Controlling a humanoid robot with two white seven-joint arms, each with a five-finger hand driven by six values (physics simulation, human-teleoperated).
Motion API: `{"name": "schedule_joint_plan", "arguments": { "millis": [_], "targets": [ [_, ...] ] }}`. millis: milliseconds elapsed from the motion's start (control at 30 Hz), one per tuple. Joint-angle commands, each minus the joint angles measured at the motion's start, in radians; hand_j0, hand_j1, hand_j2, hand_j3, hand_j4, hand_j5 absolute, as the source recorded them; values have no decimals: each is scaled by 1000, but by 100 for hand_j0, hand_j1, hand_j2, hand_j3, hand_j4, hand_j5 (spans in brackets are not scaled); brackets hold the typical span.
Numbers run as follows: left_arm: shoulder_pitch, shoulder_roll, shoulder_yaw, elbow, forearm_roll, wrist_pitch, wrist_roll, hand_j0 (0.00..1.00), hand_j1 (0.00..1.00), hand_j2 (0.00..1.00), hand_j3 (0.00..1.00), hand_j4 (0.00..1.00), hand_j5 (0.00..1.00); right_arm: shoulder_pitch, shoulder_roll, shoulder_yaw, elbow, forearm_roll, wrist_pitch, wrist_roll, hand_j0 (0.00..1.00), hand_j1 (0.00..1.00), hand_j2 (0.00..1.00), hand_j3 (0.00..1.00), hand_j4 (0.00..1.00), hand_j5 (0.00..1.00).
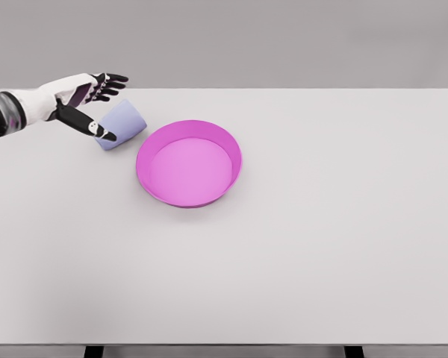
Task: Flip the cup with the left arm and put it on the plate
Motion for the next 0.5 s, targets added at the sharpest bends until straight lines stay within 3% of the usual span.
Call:
{"name": "schedule_joint_plan", "arguments": {
  "millis": [0,267,467],
  "targets": [
    [0,-20,1,24,-19,-3,20,100,100,100,100,100,100,0,0,0,0,0,0,0,100,100,100,100,100,100],
    [-9,-59,2,24,-157,3,17,100,100,100,100,100,100,0,0,0,0,0,0,0,100,100,100,100,100,100],
    [-18,-86,7,110,-161,-3,15,100,100,100,100,100,100,0,0,0,0,0,0,0,100,100,100,100,100,100]
  ]
}}
